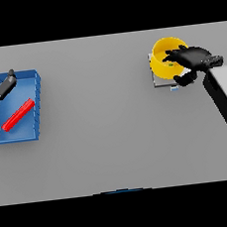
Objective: Pick up the red beaker and tilt it to pour out 1 green nut into yellow bowl. Pick up the yellow bowl and place it on the metallic measuring scale.
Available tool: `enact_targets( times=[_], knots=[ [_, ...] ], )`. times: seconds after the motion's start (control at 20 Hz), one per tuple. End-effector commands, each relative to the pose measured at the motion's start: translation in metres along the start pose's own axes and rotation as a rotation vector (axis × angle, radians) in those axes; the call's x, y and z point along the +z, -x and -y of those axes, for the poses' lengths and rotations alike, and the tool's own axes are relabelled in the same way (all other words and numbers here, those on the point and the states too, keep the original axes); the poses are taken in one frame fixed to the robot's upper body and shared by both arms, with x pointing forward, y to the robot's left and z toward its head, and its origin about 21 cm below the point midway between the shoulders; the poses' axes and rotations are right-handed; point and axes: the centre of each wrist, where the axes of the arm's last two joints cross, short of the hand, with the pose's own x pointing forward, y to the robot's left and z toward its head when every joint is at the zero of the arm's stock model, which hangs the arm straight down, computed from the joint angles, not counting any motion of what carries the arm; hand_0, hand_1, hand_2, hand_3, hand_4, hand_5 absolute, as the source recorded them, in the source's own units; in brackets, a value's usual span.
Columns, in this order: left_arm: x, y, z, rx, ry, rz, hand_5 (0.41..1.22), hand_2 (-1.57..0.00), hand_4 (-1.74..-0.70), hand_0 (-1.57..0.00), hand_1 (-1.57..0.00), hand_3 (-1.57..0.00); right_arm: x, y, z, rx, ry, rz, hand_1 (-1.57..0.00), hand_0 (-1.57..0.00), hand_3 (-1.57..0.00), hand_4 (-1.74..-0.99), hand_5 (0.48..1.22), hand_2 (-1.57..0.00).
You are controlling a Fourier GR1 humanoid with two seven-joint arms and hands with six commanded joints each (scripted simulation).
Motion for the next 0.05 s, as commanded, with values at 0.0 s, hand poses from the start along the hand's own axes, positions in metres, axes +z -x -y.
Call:
enact_targets(
  times=[0.0],
  knots=[
    [-0.0006,-0.0004,-0.0008,0.000,-0.005,-0.003,0.665,0.00,-0.73,0.00,0.00,0.00,-0.0005,-0.0006,0.0007,-0.005,-0.010,-0.008,-0.02,-0.02,-0.15,-1.478,0.738,-0.03]
  ],
)
